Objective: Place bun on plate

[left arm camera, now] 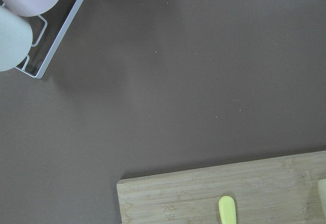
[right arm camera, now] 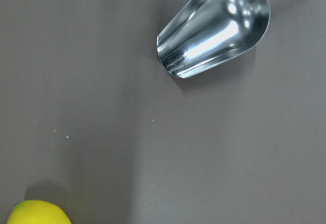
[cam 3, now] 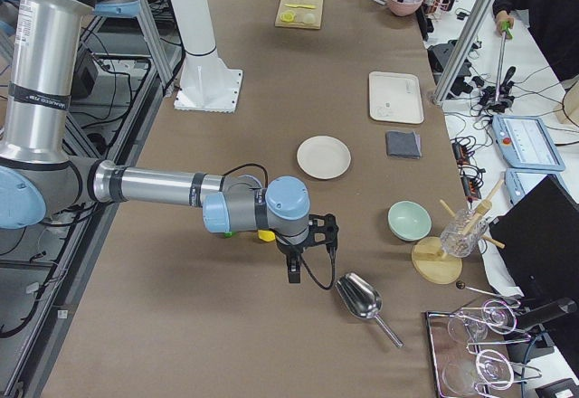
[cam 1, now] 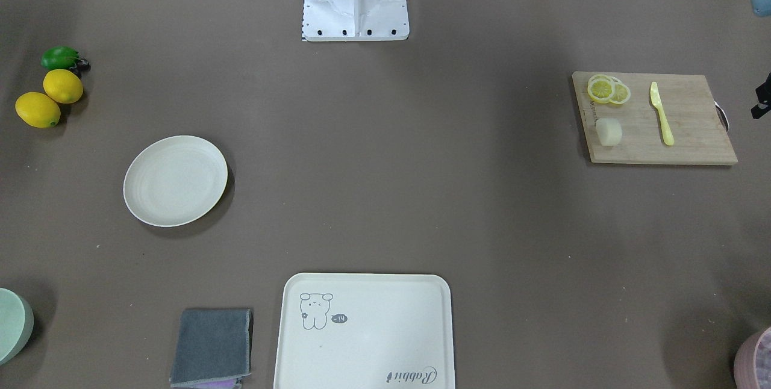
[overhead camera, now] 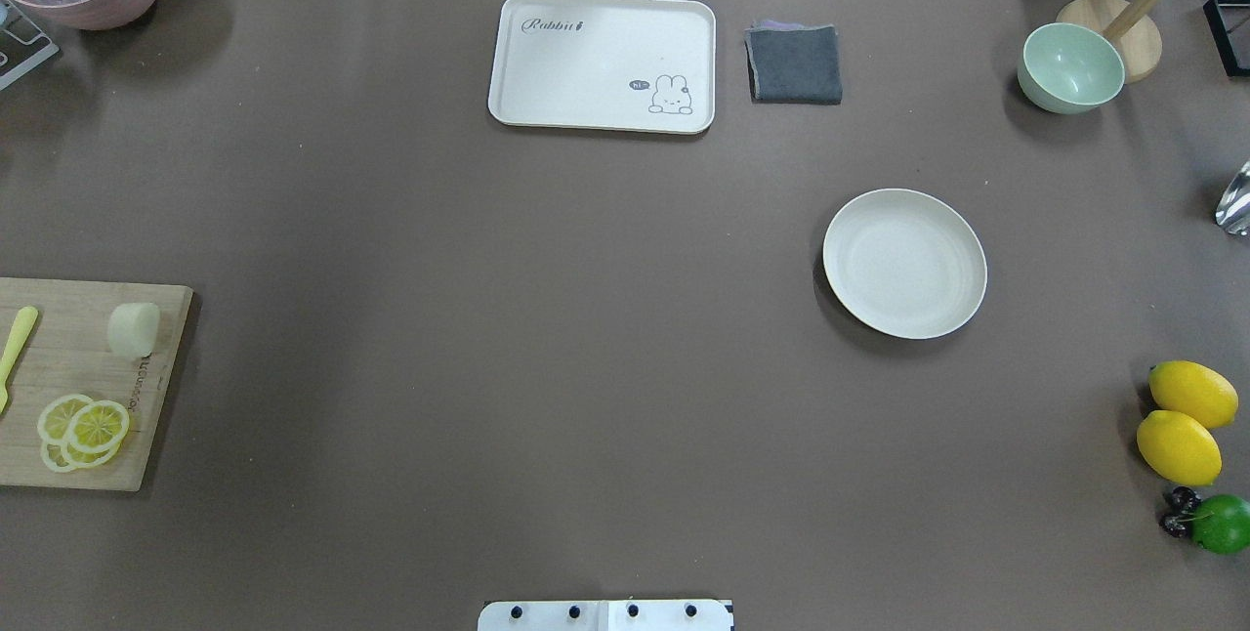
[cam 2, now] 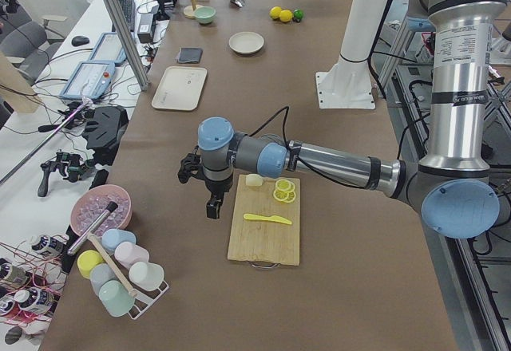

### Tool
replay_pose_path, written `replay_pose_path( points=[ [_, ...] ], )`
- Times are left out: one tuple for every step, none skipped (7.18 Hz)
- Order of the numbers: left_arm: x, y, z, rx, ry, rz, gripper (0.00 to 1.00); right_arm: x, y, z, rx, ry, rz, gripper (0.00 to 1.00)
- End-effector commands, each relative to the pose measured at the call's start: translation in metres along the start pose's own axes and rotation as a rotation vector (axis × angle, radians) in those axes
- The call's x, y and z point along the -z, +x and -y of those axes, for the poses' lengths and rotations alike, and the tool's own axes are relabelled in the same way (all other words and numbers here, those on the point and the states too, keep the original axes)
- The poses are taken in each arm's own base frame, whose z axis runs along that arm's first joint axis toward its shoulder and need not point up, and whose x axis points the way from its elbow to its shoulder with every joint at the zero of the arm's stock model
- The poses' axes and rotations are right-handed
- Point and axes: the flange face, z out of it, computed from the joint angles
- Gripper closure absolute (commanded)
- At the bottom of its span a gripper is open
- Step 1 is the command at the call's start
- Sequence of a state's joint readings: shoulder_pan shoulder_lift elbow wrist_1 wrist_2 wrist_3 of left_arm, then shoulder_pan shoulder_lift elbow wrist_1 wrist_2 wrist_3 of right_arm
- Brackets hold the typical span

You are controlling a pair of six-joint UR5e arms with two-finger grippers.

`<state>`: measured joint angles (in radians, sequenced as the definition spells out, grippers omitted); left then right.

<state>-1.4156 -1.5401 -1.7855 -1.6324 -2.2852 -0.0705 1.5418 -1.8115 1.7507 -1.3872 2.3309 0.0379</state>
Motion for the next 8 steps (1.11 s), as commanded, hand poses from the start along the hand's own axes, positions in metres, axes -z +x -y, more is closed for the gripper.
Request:
replay_pose_path(
  points=[
    [0.001,0.004,0.001,-0.026,0.039,-0.005,0.02,-0.003,0.002,-0.006,-0.008,-0.008,0.002,0.0],
    [-0.008,-0.004,0.001,-0.018,0.024,0.001,0.02,-0.001,0.003,-0.009,-0.014,-0.006,0.005,0.0],
    [-0.009,-0.004,0.002,-0.019,0.024,-0.002,0.02,0.008,0.011,-0.016,-0.038,0.015,0.005,0.0],
    [-0.009,-0.003,0.0,-0.019,0.023,-0.006,0.02,0.009,0.019,-0.024,-0.055,0.016,-0.007,0.0],
    [-0.006,0.0,-0.001,-0.024,0.028,-0.008,0.02,0.008,0.019,-0.023,-0.055,0.014,-0.007,0.0],
    [-0.014,0.009,-0.001,-0.038,0.012,-0.013,0.02,0.009,0.018,-0.021,-0.052,0.015,-0.007,0.0],
    [-0.015,0.011,-0.001,-0.039,0.009,-0.014,0.02,0.007,0.019,-0.018,-0.053,0.013,-0.008,0.0],
    [-0.014,0.018,0.005,-0.064,0.027,-0.021,0.02,0.008,0.017,-0.018,-0.048,0.016,-0.004,0.0]
  ],
)
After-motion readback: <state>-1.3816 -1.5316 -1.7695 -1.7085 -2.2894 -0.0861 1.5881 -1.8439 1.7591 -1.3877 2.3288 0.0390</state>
